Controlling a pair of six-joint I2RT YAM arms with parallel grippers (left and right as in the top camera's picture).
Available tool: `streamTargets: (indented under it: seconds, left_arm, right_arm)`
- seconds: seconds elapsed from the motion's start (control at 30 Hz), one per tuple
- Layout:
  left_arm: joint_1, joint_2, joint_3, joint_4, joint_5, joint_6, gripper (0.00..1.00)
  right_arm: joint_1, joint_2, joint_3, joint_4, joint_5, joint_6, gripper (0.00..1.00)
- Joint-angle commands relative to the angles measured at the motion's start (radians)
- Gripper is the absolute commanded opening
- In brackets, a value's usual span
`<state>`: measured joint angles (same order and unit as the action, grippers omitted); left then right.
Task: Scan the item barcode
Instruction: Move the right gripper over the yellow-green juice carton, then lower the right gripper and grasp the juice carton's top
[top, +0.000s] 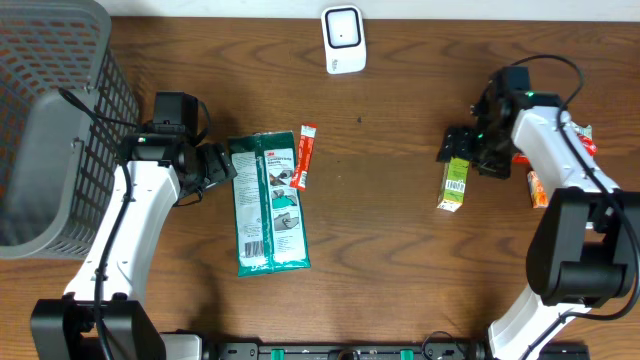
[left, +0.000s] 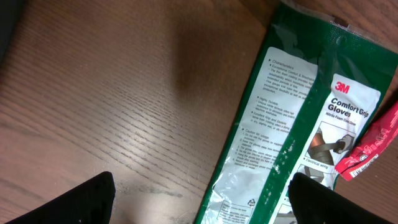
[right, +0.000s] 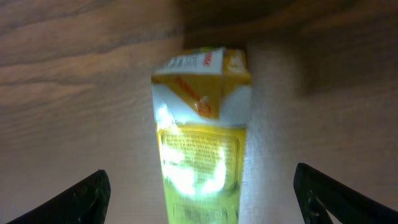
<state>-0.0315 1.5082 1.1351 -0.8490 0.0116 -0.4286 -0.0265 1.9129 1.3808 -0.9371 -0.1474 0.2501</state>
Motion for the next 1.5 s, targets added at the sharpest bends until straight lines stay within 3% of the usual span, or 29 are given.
streamTargets:
  seconds: [0.0,0.17,0.43,0.7,1.47]
  left_arm:
    - [0.002,-0.001,0.008,-0.003,-0.013,0.009,0.90]
    - [0.002,-0.001,0.008,-0.003,-0.013,0.009,0.90]
    - [0.002,-0.001,0.008,-0.003,-0.013,0.009,0.90]
    - [0.002,-0.001,0.008,-0.003,-0.013,0.009,0.90]
    - [0.002,-0.001,0.008,-0.003,-0.013,0.009,0.90]
  right_arm:
    - [0.035,0.004,-0.024,0.043,0.107,0.034,0.89]
    - [0.058,0.004,-0.025,0.114,0.203,0.034,0.89]
    - [0.061,0.004,-0.053,0.102,0.148,0.138,0.89]
    - [0.061,0.004,-0.061,0.058,-0.015,0.138,0.70]
    - [0.156,0.004,-0.061,0.061,0.067,0.148,0.54]
